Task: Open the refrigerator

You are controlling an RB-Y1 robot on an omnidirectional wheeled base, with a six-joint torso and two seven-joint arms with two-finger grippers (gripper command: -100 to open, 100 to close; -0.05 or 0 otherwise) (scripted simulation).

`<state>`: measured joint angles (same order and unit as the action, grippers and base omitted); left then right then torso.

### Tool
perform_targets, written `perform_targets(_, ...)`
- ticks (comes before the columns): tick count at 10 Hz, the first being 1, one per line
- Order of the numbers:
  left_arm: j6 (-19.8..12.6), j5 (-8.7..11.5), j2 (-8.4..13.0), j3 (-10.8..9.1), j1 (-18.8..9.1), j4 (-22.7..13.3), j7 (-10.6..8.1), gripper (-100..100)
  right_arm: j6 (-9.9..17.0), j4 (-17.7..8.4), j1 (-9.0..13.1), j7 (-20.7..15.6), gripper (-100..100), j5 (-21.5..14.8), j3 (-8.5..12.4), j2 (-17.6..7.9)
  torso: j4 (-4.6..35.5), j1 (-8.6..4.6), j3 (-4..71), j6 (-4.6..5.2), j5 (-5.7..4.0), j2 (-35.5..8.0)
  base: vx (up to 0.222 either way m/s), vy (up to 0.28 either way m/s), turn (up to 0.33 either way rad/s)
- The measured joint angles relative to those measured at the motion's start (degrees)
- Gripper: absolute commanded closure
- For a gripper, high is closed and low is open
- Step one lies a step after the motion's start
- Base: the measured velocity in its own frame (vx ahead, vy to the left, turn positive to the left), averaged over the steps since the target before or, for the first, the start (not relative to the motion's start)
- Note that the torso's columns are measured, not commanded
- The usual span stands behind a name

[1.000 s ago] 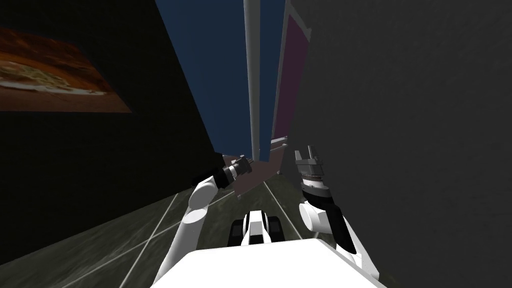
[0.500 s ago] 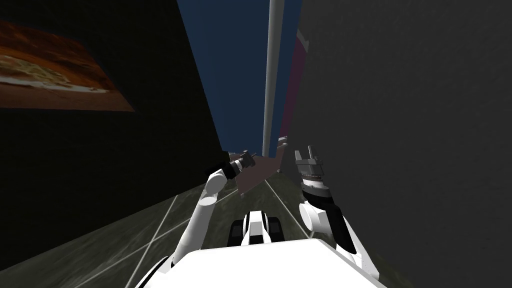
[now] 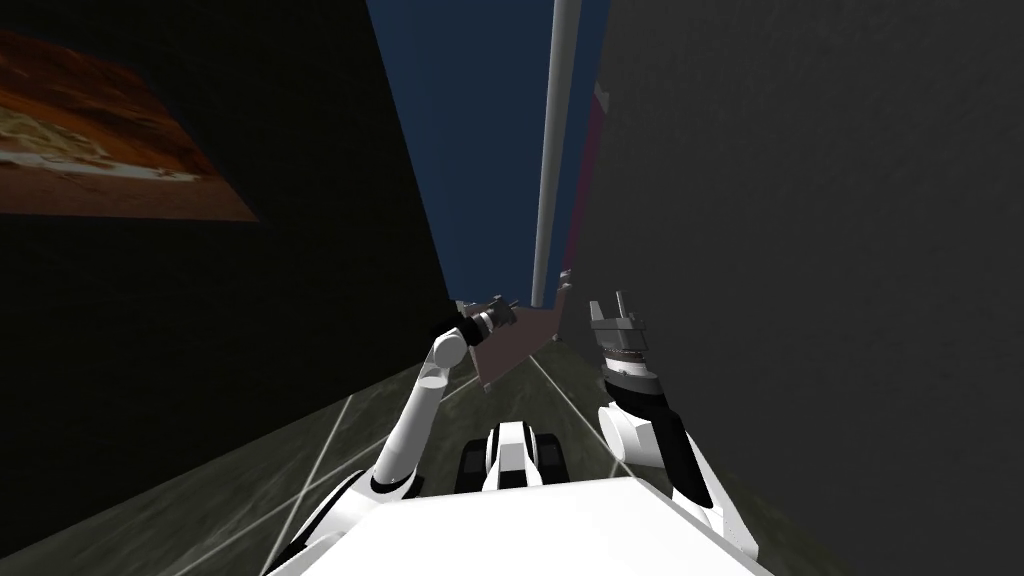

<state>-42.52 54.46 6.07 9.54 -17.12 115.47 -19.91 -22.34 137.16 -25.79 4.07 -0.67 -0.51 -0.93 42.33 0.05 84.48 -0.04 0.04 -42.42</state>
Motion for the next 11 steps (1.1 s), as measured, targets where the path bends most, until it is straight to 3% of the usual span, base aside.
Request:
perform_targets(2, 0.08, -0.31, -0.07, -0.11, -1.82, -3.4, -0.36, 100, 0.0, 0.01, -0.01, 0.0, 0, 0.0, -0.01, 0.01, -0.13, -0.44, 0.24, 0.05, -0.16, 0.38, -0.07, 0.066, -0.131)
perform_targets(4, 2.67, -0.8, -0.44, 1.56, -5.16, -6.4, -0.9, 100, 0.0, 0.0, 0.01, 0.0, 0, 0.0, 0.0, 0.0, 0.05, 0.38, -0.11, 0.01, 0.09, -0.17, -0.128, 0.175, -0.133)
perform_targets(6, 4.33, -0.67, -0.51, 1.75, -8.23, -10.22, -0.74, 100, 0.0, 0.01, -0.01, 0.0, 0, 0.0, 0.0, 0.01, -0.14, -0.29, 0.28, 0.02, -0.1, 0.44, -0.002, 0.038, 0.024)
perform_targets(7, 4.47, -0.65, -0.52, 1.77, -8.54, -12.15, -0.72, 100, -0.01, 0.01, -0.02, 0.0, 0, 0.0, -0.01, 0.01, -0.17, -0.42, 0.32, 0.05, -0.15, 0.49, -0.066, 0.137, -0.377)
perform_targets(8, 6.02, -0.4, -0.62, 2.81, -10.55, -14.65, -0.52, 100, 0.0, 0.01, 0.01, 0.0, 0, 0.0, -0.01, 0.0, -0.06, 0.05, 0.1, 0.12, -0.04, 0.1, -0.154, 0.19, -0.189)
perform_targets(11, 8.56, -1.03, -0.68, 3.63, -14.22, -19.04, -1.2, 100, 0.0, 0.0, -0.01, 0.0, 0, 0.0, -0.01, 0.01, -0.07, -0.27, 0.13, 0.03, -0.09, 0.22, -0.067, 0.065, 0.024)
